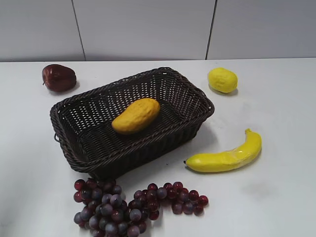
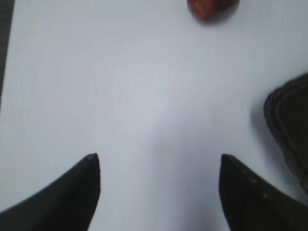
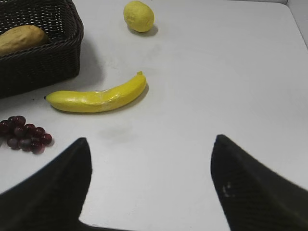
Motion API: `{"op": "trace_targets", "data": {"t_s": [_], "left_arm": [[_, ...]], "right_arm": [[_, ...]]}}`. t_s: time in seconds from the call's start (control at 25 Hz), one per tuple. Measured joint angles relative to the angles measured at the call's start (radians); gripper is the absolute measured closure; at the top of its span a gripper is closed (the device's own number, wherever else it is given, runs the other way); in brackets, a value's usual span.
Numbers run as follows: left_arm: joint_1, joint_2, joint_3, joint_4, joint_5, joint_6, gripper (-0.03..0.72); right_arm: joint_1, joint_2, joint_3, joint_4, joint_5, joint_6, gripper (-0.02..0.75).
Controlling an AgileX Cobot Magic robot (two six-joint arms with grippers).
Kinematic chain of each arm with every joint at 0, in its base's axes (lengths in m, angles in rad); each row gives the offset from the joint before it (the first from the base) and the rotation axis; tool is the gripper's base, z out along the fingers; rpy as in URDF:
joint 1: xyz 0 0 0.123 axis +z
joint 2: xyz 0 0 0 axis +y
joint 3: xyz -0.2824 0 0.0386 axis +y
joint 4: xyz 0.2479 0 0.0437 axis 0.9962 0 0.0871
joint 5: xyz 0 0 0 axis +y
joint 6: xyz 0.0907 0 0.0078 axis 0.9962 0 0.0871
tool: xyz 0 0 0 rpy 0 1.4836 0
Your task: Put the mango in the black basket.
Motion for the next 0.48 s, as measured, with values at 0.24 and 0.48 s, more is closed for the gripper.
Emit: {"op": "trace_targets", "data": {"t_s": [0.24, 0.48], "left_arm": [[0.000, -0.243, 0.329, -0.045, -0.038, 0.000, 0.103], [0.000, -0.551, 0.579, -0.045, -0.040, 0.000, 0.103]], "right_arm": [[0.000, 0.000, 0.000, 0.000, 0.000, 0.000, 0.150], [0.000, 0.000, 0.000, 0.000, 0.000, 0.000, 0.150]]}}
